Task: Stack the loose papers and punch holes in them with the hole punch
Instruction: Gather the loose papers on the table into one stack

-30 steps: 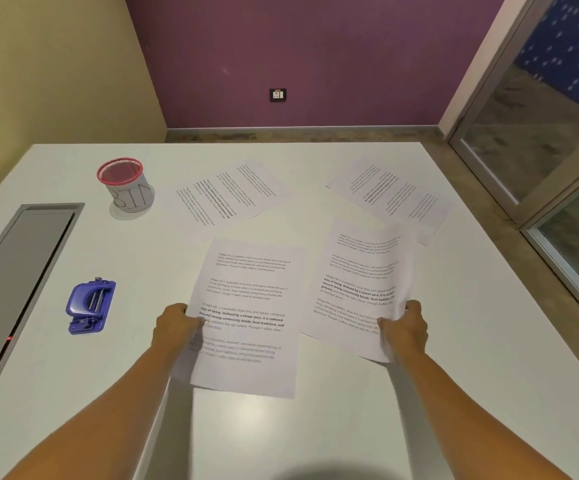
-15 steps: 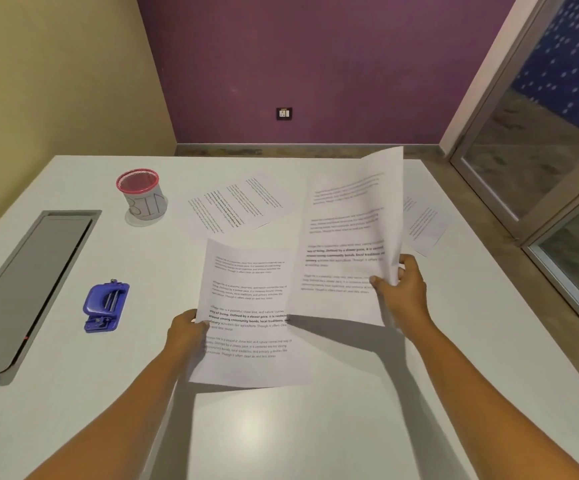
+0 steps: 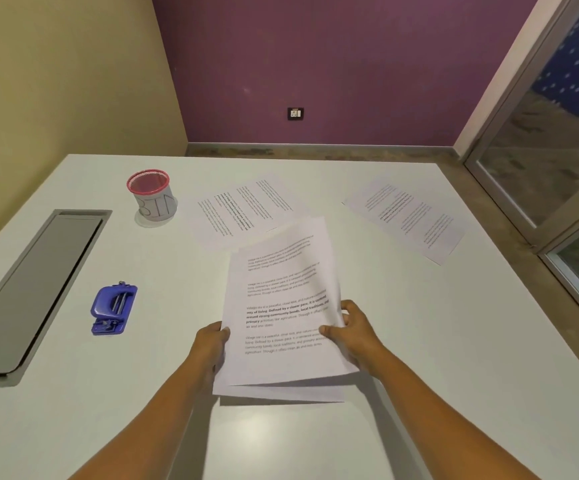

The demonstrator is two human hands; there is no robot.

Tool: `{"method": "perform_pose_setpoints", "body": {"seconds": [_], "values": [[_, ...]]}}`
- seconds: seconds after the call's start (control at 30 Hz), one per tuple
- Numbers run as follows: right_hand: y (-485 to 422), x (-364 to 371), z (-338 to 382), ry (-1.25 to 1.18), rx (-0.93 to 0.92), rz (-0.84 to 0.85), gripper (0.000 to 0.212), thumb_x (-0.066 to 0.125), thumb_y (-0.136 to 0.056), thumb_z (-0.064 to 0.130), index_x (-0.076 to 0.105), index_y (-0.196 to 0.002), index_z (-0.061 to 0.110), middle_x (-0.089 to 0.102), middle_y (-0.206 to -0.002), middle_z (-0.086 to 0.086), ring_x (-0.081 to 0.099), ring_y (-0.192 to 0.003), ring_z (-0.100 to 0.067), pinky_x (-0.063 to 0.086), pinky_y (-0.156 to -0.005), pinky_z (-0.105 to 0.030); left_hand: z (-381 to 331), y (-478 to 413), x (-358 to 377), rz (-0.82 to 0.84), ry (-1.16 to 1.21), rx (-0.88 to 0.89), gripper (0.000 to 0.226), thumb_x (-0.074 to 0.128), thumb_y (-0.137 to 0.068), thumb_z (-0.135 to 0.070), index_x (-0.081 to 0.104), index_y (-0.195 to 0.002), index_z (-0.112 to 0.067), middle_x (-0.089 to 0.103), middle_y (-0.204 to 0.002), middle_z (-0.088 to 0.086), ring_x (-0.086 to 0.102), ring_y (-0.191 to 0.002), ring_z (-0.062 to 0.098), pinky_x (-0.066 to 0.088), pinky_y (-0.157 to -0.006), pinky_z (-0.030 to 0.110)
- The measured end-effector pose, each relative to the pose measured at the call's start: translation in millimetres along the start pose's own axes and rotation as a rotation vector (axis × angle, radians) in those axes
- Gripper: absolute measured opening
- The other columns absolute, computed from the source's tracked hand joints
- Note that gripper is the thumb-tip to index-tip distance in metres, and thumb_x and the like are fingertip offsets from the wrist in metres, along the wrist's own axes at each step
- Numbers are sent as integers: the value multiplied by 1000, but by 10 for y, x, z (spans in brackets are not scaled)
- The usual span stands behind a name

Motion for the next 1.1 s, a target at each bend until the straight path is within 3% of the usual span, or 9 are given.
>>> {"method": "perform_pose_setpoints", "body": {"seconds": [0.1, 0.17, 0.3, 0.43, 0.5, 0.67, 0.8, 1.0, 1.1], "values": [[-43, 86, -43, 18, 16, 35, 41, 69, -78, 2, 43, -107, 16, 63, -117, -15, 64, -98, -31, 53, -85, -35, -3, 5, 19, 11, -3, -16, 28, 40, -97, -14, 54, -74, -7, 62, -66, 6, 56, -61, 19, 46, -64, 26], [-67, 130, -65, 32, 23, 49, 42, 69, -78, 2, 43, -107, 16, 63, -117, -15, 64, -98, -30, 52, -85, -35, -11, 5, 51, 52, -6, -7, 22, 42, -97, -16, 58, -88, -4, 62, -78, 10, 56, -71, 23, 47, -72, 31], [-127, 182, -92, 87, 31, 69, 49, 73, -76, 6, 43, -114, 13, 60, -118, -11, 62, -102, -29, 51, -86, -34, -51, 7, 97, 68, -34, 48, 19, 42, -95, -4, 56, -108, -6, 65, -99, 10, 63, -84, 27, 51, -66, 29], [-217, 102, -108, 166, 5, 80, 57, 74, -76, 11, 44, -124, 8, 58, -119, -8, 58, -105, -23, 47, -89, -28, -102, -36, 77, 26, -6, 87, 28, 41, -95, -1, 52, -120, -2, 62, -115, 17, 61, -103, 36, 48, -95, 47], [-290, -8, -124, 217, 1, 62, 50, 72, -78, 12, 47, -120, 6, 59, -109, -8, 57, -96, -21, 46, -81, -25, -113, -78, 66, 13, 30, 91, 30, 41, -94, 1, 51, -122, 0, 60, -120, 21, 59, -108, 39, 43, -100, 51], [-555, -398, -121, 219, -11, -59, 21, 64, -82, 6, 54, -100, 8, 62, -91, -12, 54, -74, -22, 41, -57, -18, -199, -152, 122, 52, 72, 127, 25, 41, -94, 0, 54, -114, -7, 63, -111, 18, 63, -94, 34, 48, -91, 45], [-831, -798, 41, 383, -112, -211, 9, 57, -82, 1, 62, -87, 7, 61, -83, -8, 57, -80, -23, 50, -69, -32, -235, -246, 179, 58, 122, 126, 29, 40, -94, 0, 52, -121, -4, 63, -112, 20, 62, -95, 36, 47, -91, 45], [-1335, -1351, 265, 670, -128, -340, 21, 49, -84, 2, 65, -98, 2, 65, -106, -16, 60, -98, -29, 39, -73, -23, -335, -432, 331, 68, 192, 121, 34, 40, -94, 2, 48, -127, 0, 60, -118, 24, 59, -101, 39, 43, -96, 49], [-1563, -1541, 314, 715, -121, -393, 32, 47, -86, 0, 57, -117, 1, 56, -126, -16, 52, -119, -30, 40, -93, -28, -383, -530, 435, 77, 208, 125, 34, 40, -94, 2, 47, -127, 1, 59, -120, 24, 58, -100, 39, 43, -96, 49]]}}
Point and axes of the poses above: each hand's wrist, its own y-axis away from the middle knuckle, its own x-axis out of the palm, z = x × y, the point moved 5 cm from there along -y, towards the middle knuckle
